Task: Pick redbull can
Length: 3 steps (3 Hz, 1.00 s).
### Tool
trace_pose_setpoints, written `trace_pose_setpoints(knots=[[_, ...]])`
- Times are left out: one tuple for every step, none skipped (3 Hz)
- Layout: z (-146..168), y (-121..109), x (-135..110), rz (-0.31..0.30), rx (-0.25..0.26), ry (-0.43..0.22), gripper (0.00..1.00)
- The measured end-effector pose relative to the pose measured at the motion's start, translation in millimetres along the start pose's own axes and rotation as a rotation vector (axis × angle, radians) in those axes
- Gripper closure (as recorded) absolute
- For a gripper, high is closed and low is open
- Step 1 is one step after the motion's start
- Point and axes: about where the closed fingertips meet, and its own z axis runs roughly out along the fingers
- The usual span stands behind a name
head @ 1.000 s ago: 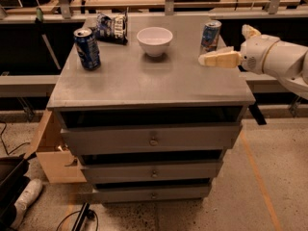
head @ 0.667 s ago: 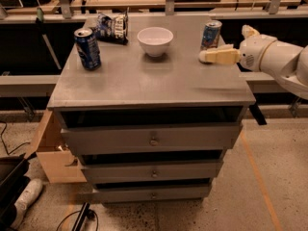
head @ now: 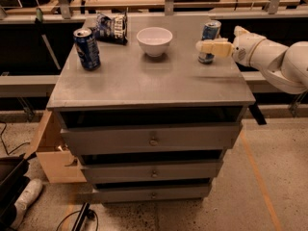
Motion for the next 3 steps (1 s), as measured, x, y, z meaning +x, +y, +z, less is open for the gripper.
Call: trace_pose_setpoints(knots=[[20,-6,-1,0.029,-0.018,-0.019,0.00],[32,-7,-2,0.028,-0.026,-0.029,0.15],[34,-4,-2,0.029,-0.031,-0.029,0.39]])
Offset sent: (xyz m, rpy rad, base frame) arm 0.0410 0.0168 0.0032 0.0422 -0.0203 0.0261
